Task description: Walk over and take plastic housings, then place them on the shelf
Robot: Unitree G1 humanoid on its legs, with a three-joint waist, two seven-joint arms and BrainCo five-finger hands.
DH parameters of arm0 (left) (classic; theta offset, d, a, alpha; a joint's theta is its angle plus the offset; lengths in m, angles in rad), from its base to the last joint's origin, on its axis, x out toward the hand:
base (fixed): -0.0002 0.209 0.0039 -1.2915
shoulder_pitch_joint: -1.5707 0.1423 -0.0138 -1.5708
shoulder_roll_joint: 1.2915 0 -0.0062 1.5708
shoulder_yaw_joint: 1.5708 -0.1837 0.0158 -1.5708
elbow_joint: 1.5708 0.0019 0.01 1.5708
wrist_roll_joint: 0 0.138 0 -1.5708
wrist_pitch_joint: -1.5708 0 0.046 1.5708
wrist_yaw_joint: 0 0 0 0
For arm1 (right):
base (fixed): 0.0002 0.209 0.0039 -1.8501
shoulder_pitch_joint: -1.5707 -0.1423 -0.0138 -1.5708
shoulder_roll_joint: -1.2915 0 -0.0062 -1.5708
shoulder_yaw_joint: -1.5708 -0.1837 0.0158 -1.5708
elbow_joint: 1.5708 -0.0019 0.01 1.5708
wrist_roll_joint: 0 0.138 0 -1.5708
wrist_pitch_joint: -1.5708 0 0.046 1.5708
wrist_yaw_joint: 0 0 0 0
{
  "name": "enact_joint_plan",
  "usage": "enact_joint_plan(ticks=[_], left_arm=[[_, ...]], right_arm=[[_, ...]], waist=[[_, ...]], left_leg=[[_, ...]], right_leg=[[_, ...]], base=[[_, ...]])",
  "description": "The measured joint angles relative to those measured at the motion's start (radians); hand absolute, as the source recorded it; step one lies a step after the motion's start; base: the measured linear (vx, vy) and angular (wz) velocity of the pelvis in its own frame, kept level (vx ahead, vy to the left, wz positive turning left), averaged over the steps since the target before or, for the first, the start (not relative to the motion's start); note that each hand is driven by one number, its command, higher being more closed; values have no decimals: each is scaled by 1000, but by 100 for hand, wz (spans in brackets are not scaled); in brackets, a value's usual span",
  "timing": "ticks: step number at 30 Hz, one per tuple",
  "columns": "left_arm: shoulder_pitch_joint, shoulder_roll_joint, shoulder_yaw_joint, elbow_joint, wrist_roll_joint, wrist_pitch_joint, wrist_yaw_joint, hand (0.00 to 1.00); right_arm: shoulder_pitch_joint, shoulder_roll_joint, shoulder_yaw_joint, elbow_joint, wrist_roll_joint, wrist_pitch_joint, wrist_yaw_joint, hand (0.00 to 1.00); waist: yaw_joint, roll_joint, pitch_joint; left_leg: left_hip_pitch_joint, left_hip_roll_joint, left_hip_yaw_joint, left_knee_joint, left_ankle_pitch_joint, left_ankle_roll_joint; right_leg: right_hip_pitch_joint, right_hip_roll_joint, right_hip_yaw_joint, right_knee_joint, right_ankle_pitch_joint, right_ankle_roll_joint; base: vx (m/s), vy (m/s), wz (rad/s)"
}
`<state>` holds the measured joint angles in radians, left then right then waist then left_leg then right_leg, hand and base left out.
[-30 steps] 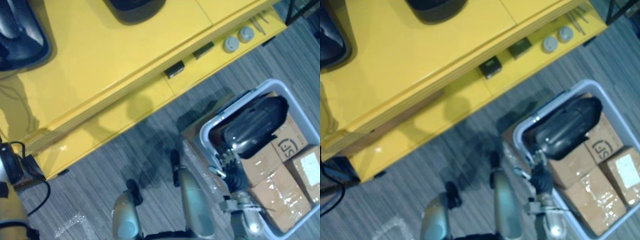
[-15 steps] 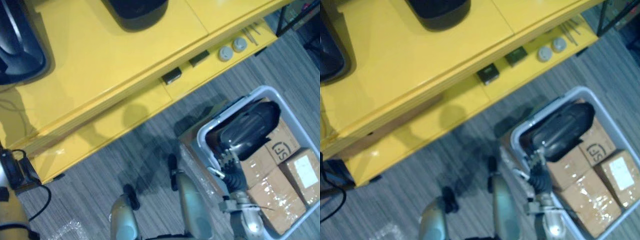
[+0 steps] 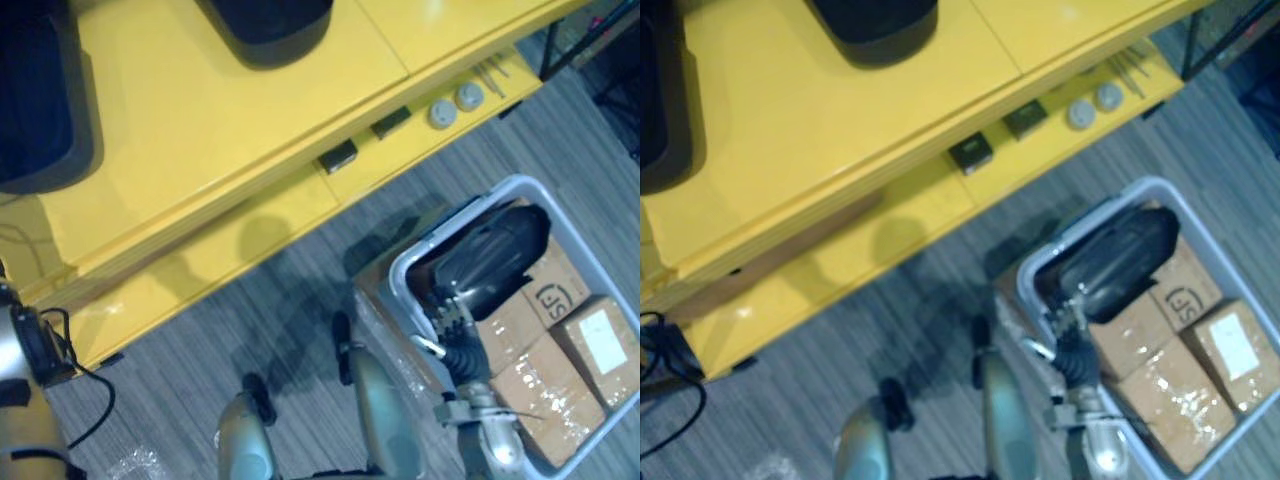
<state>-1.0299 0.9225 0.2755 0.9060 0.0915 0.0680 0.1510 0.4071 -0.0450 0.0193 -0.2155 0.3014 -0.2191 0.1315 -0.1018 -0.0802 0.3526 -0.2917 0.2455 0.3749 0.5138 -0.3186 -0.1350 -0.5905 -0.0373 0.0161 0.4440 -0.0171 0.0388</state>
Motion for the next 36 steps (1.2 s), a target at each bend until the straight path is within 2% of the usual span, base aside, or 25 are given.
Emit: enact_joint_plan(ticks=[3,8,10,12,15,17,18,21,22,27,30,33,36], left_arm=[[27,-28,57,0,-9,1,37,0],[70,-73,65,41,-56,-1,114,0],[72,-111,63,53,-69,-3,141,0],[106,-167,55,46,-87,-25,184,0],[174,-220,54,-13,-93,-46,205,0],[241,-261,55,-102,-93,-53,231,0],[308,-293,55,-184,-93,-70,244,0],[430,-362,67,-334,-93,-93,270,0],[645,-587,147,-673,-86,-162,307,0],[645,-596,150,-675,-84,-162,307,0],[689,-682,188,-741,-66,-167,307,0],[813,-756,216,-828,-32,-176,309,0],[930,-823,325,-913,-13,-200,354,0]], right_arm=[[0,-8,8,0,0,1,1,0],[-17,-31,-2,3,-3,1,-2,0],[-46,-42,-17,10,-4,1,-2,0],[-96,-56,-51,13,-23,0,-19,0],[-152,-69,-93,13,-27,-2,-43,0],[-181,-73,-112,15,-45,-3,-69,0],[-195,-75,-123,16,-63,-4,-83,0],[-194,-75,-126,21,-91,-17,-107,0],[-145,-48,-209,66,-124,-17,-110,0],[-144,-48,-211,67,-128,-17,-110,0],[-127,-41,-230,71,-128,-17,-112,0],[-121,-31,-274,86,-128,-17,-123,0],[-157,-29,-333,95,-130,-17,-156,0]], waist=[[1,0,-4],[-24,7,-42],[-27,19,-54],[-30,41,-79],[-39,66,-102],[-31,80,-135],[-18,91,-163],[-17,117,-207],[-17,185,-263],[-13,194,-258],[-8,200,-257],[12,199,-257],[53,196,-253]], left_leg=[[42,-7,21,-25,0,0],[110,-47,19,-118,23,-5],[141,-60,11,-158,38,-7],[178,-76,-15,-206,59,-4],[210,-92,-52,-248,77,0],[229,-100,-65,-273,85,1],[249,-101,-67,-292,89,0],[281,-111,-93,-328,102,7],[342,-143,-114,-407,126,30],[342,-144,-116,-408,126,32],[351,-147,-130,-416,130,37],[366,-145,-159,-416,130,37],[368,-138,-184,-410,130,37]], right_leg=[[18,3,17,1,0,0],[47,-11,22,-3,-3,-2],[75,-19,14,-21,-3,-1],[118,-31,-7,-42,-3,-1],[166,-49,-38,-67,-3,4],[196,-52,-49,-91,1,10],[219,-52,-54,-112,4,16],[278,-60,-79,-164,15,30],[437,-64,-102,-422,131,61],[441,-66,-104,-426,136,62],[485,-68,-125,-477,158,61],[536,-68,-153,-519,170,62],[561,-66,-185,-524,172,60]], base=[[10,-2,-15],[5,-5,1],[19,-21,13],[21,-13,23],[23,13,38],[34,39,21],[43,40,9],[41,48,23],[24,34,10],[-1,0,1],[-11,-1,12],[-2,-14,21],[-22,-26,28]])
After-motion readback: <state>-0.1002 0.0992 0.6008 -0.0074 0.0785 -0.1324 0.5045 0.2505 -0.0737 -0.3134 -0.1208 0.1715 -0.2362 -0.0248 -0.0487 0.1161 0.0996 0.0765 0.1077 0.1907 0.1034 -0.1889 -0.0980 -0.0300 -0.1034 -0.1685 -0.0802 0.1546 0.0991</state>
